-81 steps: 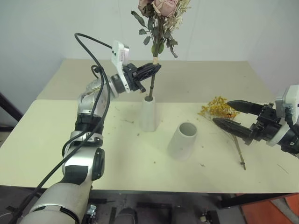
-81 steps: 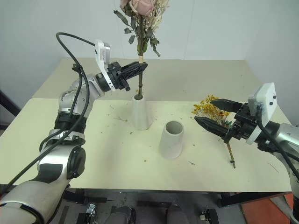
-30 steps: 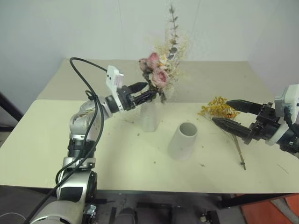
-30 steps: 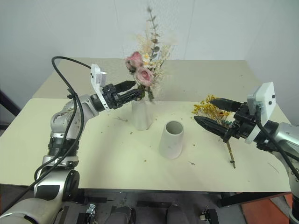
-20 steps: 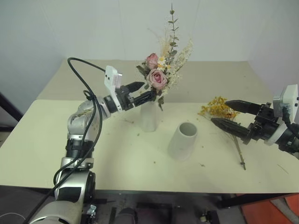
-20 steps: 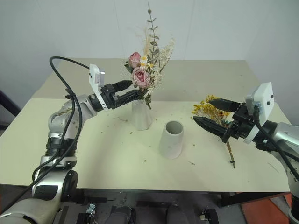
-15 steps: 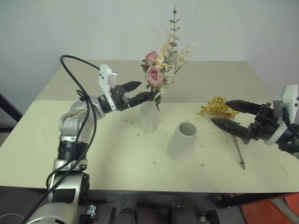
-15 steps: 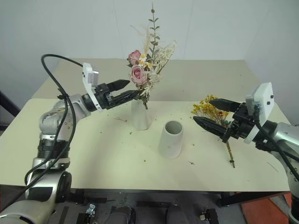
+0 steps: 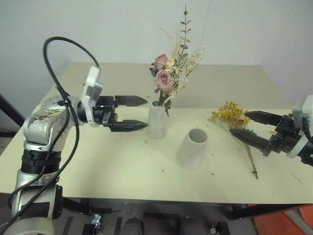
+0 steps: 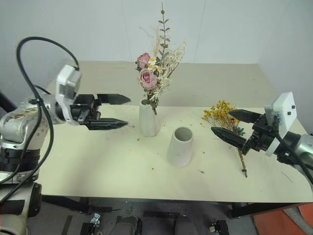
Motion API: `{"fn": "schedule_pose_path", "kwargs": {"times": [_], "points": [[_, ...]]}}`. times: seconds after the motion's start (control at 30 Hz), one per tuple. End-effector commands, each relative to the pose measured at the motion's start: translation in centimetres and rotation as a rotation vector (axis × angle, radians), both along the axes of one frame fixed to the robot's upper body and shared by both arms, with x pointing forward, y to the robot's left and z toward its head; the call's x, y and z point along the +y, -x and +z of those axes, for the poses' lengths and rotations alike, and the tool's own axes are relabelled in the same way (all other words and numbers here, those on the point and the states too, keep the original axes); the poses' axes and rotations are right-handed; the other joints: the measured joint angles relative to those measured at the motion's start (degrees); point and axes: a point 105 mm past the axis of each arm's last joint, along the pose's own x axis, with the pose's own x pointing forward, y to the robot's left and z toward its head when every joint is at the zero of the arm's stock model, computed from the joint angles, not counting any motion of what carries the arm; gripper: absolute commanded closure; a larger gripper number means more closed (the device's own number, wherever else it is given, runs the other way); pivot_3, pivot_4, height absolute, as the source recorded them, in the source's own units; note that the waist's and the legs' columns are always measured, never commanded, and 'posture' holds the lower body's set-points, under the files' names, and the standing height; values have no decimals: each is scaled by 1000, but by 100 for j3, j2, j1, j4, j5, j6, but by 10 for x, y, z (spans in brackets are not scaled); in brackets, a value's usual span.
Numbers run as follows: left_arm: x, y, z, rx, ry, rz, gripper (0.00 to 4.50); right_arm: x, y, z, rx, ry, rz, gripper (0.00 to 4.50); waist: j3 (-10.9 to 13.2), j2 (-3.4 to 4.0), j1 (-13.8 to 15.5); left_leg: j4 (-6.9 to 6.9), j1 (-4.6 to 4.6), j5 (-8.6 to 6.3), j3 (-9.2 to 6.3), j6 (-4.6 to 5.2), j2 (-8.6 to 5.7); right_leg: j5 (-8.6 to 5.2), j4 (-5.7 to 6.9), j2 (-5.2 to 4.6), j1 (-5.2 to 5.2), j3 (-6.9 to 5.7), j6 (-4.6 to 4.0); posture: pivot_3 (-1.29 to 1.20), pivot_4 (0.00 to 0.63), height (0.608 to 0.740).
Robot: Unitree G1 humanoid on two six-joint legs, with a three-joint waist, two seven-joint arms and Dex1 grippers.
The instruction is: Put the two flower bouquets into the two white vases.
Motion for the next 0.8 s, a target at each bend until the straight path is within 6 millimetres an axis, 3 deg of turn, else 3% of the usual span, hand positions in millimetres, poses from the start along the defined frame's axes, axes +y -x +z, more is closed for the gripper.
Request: {"fn": "schedule_pose_path", "kwargs": {"times": [0.03,0.23,0.33,0.6,0.8], "points": [[-10,-2,4,-48,-39,-28,30,-15,-1,3,37,39,-99,0,0,0,-4,0,0,0,0,0,0,0,0,0,0,0,0,0,150,740],[-20,-11,-1,-25,-86,-32,30,-49,-17,-27,310,88,-382,0,0,0,-58,0,0,0,1,1,0,0,0,1,-1,2,-1,0,150,740],[-23,-10,-1,-17,-90,-50,30,-56,-22,-37,402,110,-457,0,0,0,-64,-1,1,0,1,1,2,0,0,3,-2,2,-2,0,150,740],[-26,-9,-5,-17,-103,-56,30,-73,-40,-80,587,198,-559,0,0,0,-55,0,-7,0,2,1,1,0,-3,1,-7,2,-1,0,150,740],[-25,-9,-7,-12,-101,-43,30,-72,-50,-94,624,226,-546,0,0,1,-57,0,-9,0,2,1,1,0,-3,1,-9,2,-1,0,150,740]]}}
